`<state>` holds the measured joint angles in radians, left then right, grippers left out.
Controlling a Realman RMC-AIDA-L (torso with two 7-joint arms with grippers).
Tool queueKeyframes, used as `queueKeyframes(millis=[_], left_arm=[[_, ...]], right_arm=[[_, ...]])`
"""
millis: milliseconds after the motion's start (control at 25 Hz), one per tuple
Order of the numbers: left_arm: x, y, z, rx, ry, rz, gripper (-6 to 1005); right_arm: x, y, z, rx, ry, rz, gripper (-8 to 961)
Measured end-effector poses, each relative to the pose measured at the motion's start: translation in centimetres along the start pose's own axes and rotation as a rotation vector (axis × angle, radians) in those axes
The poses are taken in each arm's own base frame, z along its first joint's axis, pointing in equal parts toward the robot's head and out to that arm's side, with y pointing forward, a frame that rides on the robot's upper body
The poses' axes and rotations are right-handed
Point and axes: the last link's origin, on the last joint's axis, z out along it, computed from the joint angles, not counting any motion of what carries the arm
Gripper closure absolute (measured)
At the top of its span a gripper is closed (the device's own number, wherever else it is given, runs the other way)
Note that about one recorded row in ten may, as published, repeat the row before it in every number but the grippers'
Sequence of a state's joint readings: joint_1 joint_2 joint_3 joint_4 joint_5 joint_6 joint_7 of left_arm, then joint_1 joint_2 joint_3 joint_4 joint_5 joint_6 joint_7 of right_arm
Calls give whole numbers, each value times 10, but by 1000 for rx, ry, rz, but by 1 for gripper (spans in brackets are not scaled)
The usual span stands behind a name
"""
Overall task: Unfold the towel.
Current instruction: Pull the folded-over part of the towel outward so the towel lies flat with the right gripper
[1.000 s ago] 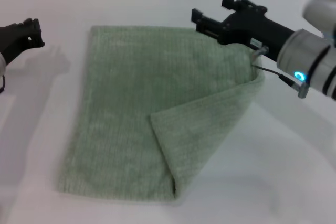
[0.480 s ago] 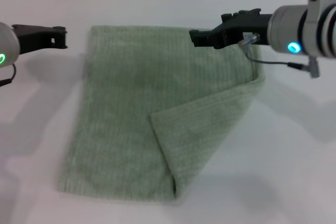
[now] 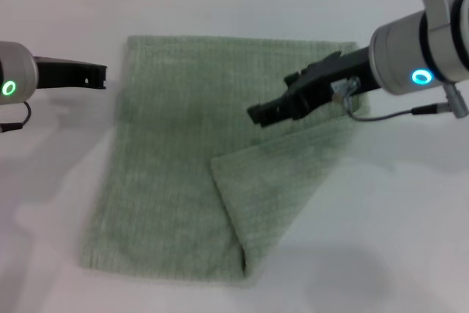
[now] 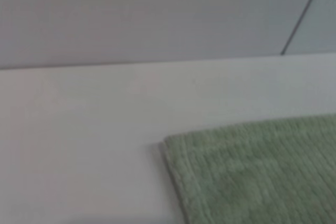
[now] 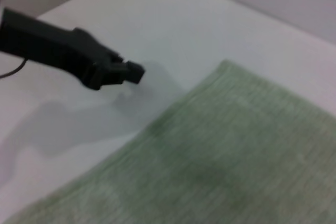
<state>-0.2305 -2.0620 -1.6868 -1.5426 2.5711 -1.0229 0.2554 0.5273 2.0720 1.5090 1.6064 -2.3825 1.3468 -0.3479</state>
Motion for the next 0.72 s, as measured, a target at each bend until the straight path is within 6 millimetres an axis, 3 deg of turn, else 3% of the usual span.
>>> queueKeyframes(millis=[720], left_arm=[[-8,15,27,-36,-126,45,1002]], right_arm=[[16,12,45,24,112,-81,118]])
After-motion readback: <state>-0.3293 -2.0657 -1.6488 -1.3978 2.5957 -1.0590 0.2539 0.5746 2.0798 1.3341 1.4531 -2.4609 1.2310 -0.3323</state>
